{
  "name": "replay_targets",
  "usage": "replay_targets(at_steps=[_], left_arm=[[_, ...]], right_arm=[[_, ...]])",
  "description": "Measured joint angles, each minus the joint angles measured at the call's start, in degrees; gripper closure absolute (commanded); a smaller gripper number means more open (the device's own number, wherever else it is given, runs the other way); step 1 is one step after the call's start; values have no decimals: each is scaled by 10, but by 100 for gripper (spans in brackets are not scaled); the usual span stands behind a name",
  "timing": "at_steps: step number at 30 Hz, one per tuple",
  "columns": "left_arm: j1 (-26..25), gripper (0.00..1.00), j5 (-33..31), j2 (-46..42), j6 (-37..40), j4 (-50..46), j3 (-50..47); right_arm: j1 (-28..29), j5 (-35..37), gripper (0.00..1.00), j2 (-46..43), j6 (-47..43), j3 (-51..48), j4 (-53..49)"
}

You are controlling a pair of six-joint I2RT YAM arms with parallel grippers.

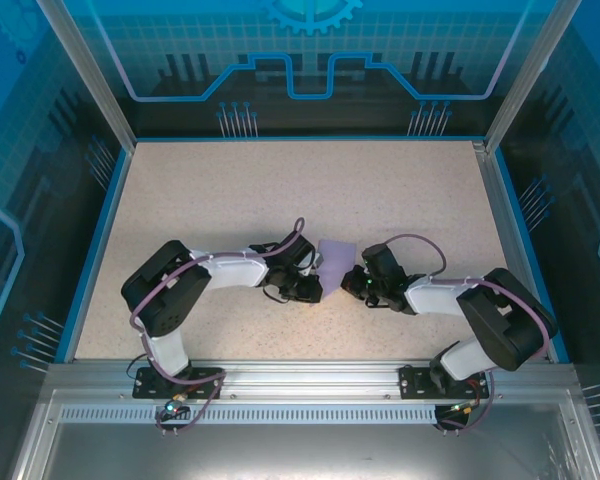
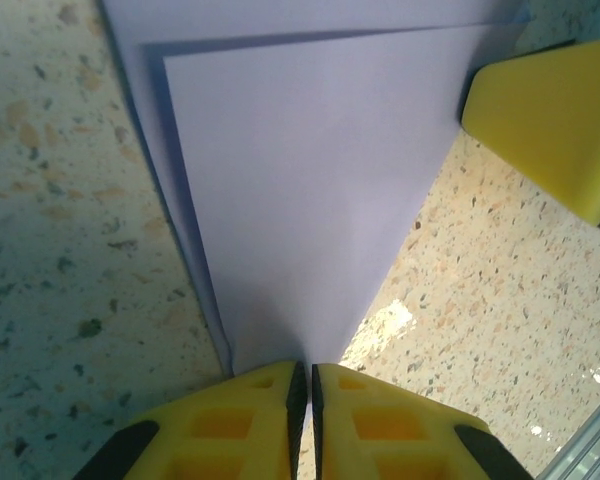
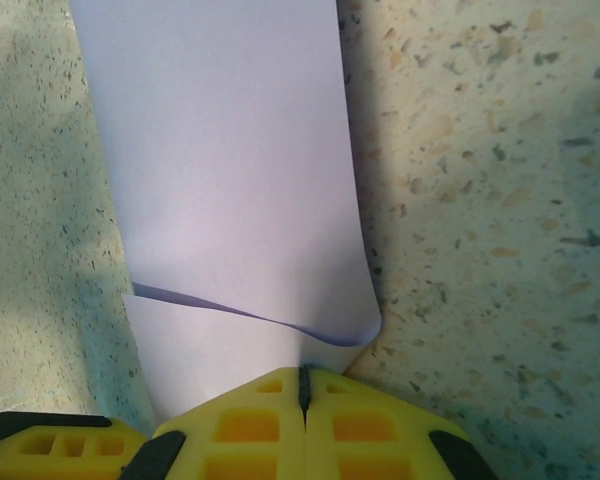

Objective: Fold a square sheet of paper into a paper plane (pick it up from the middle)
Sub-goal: Third fold the triangle at the center of the table.

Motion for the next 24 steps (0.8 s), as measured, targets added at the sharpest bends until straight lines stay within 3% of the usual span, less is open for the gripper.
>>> replay_targets(at_steps=[24], left_arm=[[-19,85,-30,-59,11,-67,-42]], right_arm=[[-19,-40,100,16,-20,10,-5]])
